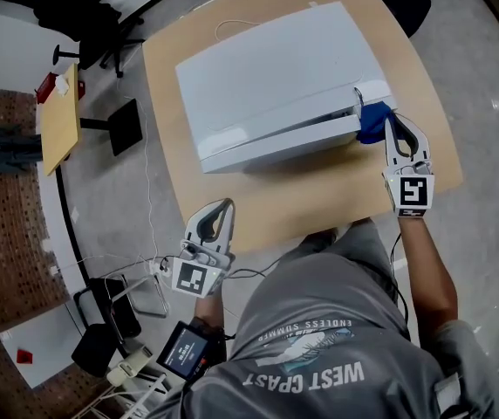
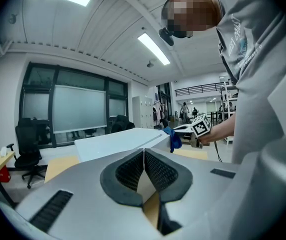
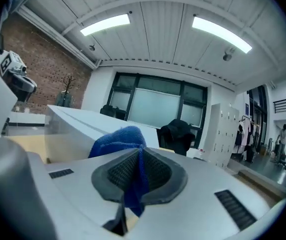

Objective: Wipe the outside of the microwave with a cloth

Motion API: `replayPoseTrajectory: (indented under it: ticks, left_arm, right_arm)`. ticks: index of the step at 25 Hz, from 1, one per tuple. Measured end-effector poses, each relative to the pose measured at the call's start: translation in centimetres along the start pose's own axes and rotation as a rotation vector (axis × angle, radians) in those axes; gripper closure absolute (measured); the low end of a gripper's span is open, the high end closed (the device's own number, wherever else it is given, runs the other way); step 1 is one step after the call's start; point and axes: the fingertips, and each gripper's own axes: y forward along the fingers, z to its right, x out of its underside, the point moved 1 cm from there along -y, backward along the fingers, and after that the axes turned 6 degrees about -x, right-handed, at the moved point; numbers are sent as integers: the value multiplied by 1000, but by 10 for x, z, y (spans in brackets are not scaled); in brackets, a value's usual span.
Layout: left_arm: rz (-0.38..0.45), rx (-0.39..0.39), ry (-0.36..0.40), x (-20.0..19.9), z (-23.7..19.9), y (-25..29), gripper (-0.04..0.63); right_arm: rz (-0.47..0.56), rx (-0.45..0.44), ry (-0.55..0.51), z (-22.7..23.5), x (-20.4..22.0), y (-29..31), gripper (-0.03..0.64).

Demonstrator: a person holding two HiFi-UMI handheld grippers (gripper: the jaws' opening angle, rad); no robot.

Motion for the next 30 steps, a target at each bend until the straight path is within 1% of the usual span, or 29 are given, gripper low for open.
replayPoseTrajectory:
  ticks: [2,3,4,5,6,8,9,11,12,13,14,15,18,20,22,24,25,27,28,30]
  left_arm:
    - [-8,3,6,0,3,3,572]
    - [-14,2,7,1,4,3,572]
    - [-20,0,7,2,6,4,572]
    - [-27,0,9,3,7,5,572]
    - [-33,1,11,4,8,6,572]
    - [-42,4,16,5,11,8,572]
    - [-44,6,17,4,12,9,572]
    - [-40,11,20,0,14,12,572]
    - [-35,15,20,-2,16,14,572]
    - [-31,20,19,-3,17,16,572]
    - [-26,24,17,-4,18,17,572]
    - [-23,28,15,-5,19,18,572]
    - [-7,40,17,-8,19,20,572]
    - [-1,48,18,-9,19,24,572]
    - [-5,47,7,-10,22,30,572]
    - [-10,35,11,-13,27,37,572]
    - [-10,18,29,-17,27,40,572]
    - [0,-47,77,-34,22,44,572]
    - [7,-86,97,-44,16,46,572]
    - [16,-161,119,-61,2,51,572]
  right_arm:
    - [-28,-9,26,-11,27,0,577]
    - [-29,-3,60,-15,41,-2,577]
    - [-32,8,111,-15,57,-3,578]
    - [-45,20,184,-13,74,-3,578]
    - [-66,33,287,-10,94,-3,578]
    - [-97,71,552,-3,132,-3,577]
    - [-92,89,685,-1,145,-3,578]
    - [-22,131,900,8,152,-4,578]
    - [31,156,971,17,148,-3,578]
    - [82,174,1015,29,141,-1,577]
    - [126,175,1037,40,133,3,578]
    - [160,150,1050,50,123,9,578]
    - [228,-9,1084,61,89,31,578]
    - [240,-79,1106,63,79,38,577]
    - [227,-122,1140,61,88,42,577]
    - [190,-163,1170,59,104,51,577]
    - [170,-186,1187,59,111,58,577]
    - [136,-241,1207,61,120,76,577]
    - [121,-274,1199,64,121,85,577]
    - [116,-351,1148,73,107,100,577]
